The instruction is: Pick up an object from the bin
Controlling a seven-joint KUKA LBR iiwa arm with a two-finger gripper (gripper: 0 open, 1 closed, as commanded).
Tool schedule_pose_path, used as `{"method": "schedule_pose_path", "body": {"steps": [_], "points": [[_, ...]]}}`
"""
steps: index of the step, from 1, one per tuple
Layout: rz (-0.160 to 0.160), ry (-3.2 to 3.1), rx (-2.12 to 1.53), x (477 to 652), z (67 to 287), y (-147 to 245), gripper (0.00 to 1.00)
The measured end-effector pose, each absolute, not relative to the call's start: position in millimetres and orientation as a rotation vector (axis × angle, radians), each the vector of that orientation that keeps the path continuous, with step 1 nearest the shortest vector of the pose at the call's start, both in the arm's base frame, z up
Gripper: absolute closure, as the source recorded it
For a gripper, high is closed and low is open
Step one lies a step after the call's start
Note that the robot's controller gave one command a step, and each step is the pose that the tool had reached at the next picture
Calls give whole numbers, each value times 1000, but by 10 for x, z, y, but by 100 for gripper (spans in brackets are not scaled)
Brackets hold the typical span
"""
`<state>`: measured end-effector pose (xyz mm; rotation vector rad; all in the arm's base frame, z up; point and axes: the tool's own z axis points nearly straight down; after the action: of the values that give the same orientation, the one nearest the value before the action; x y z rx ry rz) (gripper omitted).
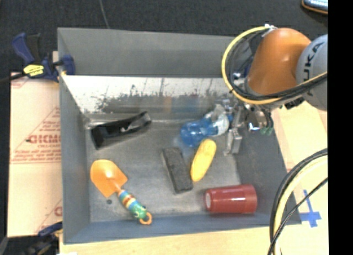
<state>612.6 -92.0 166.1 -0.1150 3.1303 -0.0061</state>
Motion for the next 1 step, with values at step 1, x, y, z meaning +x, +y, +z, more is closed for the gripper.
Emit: {"method": "schedule_pose_path", "body": {"steps": [1], "points": [[-5, 3130, -53, 6083, 1574, -902, 0]]}}
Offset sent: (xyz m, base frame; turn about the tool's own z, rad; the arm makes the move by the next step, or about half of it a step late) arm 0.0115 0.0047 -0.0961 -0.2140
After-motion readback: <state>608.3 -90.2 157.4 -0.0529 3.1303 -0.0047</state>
